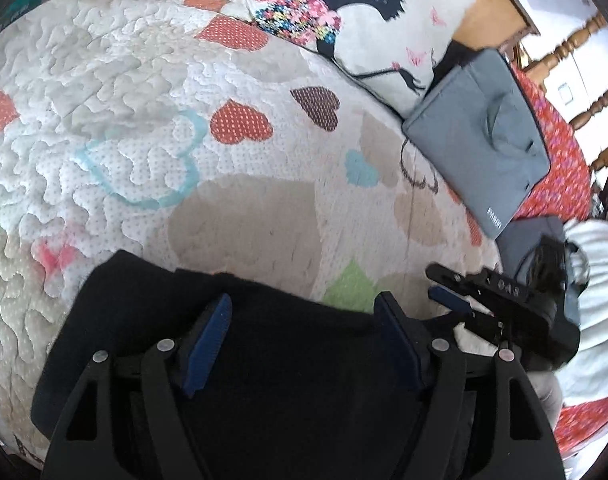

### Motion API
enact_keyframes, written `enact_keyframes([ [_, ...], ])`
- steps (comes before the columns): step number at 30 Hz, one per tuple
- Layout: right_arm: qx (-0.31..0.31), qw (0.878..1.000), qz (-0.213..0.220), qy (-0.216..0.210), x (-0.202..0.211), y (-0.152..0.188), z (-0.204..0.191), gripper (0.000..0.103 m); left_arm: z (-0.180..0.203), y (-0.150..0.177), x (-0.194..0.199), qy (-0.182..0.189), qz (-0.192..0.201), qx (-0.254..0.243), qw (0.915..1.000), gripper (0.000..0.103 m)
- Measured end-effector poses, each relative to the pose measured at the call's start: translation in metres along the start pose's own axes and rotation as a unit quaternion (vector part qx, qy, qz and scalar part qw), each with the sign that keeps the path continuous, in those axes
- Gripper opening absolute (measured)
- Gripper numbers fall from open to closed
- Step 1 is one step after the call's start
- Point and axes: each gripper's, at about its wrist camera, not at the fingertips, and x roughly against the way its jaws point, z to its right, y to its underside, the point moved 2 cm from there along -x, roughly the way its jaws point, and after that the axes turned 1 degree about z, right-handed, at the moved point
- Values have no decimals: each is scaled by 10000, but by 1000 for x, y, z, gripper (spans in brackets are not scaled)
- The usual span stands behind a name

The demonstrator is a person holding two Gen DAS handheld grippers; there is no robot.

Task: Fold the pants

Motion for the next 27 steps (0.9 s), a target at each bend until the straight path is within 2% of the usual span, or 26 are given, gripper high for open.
enact_keyframes([
  [2, 80, 9997, 230, -11, 23, 8, 0, 47, 1, -2, 7, 27, 133, -13, 9999, 73],
  [6, 169, 9987, 484, -32, 65, 29, 11, 52, 15, 0, 30, 129, 530, -414, 9977, 73],
  [8, 113, 9985, 542, 16, 90, 46, 29, 54, 16, 5, 25, 8, 349, -537, 9979, 73],
  [11, -158, 9972, 678, 264, 123, 69, 68, 54, -3, 19, -13, -209, -713, -195, 9970, 73],
  [14, -739, 9899, 1095, 511, 169, 93, 119, 55, 7, 21, -4, -242, -514, -472, 9973, 73],
  [17, -1429, 9752, 1611, 512, 214, 124, 164, 60, 24, 27, 12, 107, -252, -802, 9964, 73],
  [18, -1688, 9680, 1795, 471, 228, 139, 178, 62, 31, 31, 16, 242, -217, -942, 9950, 73],
  [21, -2059, 9583, 1953, 339, 243, 168, 199, 63, 56, 47, 18, 568, -264, -1438, 9876, 73],
  [25, -2335, 9565, 1714, 361, 237, 200, 211, 63, 97, 69, 14, 945, -644, -1936, 9744, 73],
  [27, -2407, 9578, 1549, 266, 228, 209, 211, 63, 130, 85, 8, 1148, -883, -2254, 9634, 73],
])
